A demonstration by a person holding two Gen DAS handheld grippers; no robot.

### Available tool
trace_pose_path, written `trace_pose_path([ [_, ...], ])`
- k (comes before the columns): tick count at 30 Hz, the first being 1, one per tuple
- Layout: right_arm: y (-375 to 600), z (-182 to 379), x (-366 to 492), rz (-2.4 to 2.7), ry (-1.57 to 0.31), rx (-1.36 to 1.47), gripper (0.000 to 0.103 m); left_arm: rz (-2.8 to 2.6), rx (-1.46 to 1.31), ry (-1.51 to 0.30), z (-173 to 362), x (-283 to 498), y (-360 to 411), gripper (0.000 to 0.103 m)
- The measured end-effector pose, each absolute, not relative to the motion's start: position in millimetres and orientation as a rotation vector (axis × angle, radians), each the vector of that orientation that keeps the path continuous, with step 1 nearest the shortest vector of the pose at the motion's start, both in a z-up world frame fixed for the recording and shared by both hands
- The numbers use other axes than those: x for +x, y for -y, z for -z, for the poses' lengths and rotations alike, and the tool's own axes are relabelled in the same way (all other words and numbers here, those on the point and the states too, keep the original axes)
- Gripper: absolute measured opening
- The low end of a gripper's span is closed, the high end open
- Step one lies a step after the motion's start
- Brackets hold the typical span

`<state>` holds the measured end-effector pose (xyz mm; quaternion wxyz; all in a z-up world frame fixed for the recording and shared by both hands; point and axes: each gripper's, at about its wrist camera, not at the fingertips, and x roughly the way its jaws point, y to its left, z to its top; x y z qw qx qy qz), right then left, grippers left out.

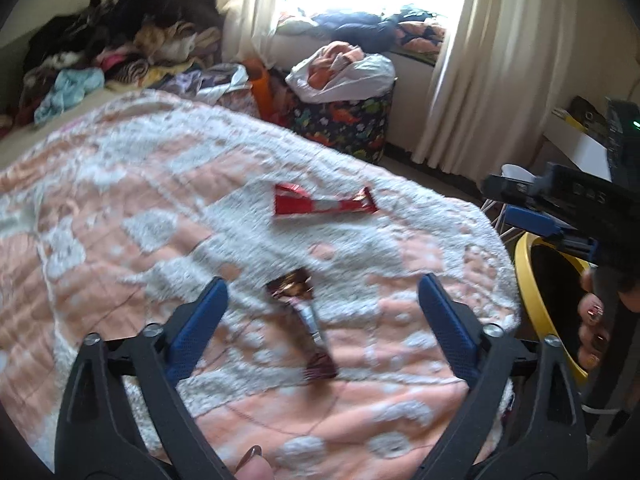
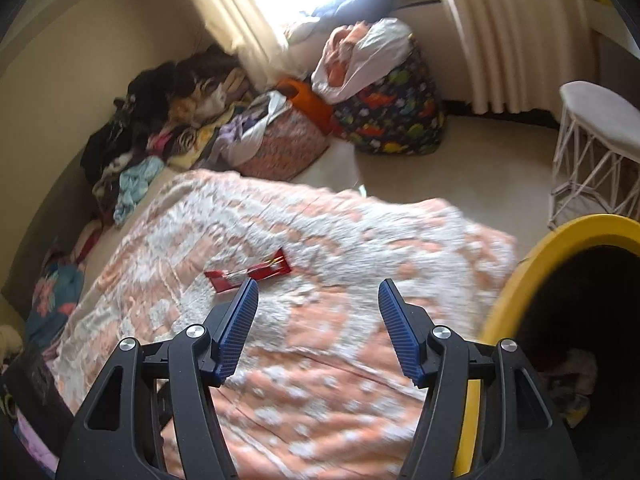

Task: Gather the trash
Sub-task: 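Grasp the brown candy wrapper with the left tool while the right tool grasps the red wrapper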

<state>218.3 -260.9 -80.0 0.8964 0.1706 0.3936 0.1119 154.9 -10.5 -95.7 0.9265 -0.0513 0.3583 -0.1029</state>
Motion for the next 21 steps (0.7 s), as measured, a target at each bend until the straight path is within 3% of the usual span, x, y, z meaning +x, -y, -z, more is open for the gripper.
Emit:
trace_pose_path([
  [2,245.8,85.8,231.4,-0.24,-0.839,0.34,0.06,0.219,-0.128,-0.755,101.1,156.9,6.1,0.071],
  [10,208.0,106.5,280.5,-0.247,-0.896,0.29,0.059,0.276,-0.208,-0.817,120.4,162.8,-1.9,0.045],
  [18,195.6,131.6,318.9,-0.258,-0.952,0.292,0.044,0.3,-0.217,-0.858,133.4,165.2,2.9,0.031],
  [21,192.1,139.9,324.2,-0.271,-0.968,0.285,0.03,0.297,-0.217,-0.867,135.3,165.9,4.0,0.028],
])
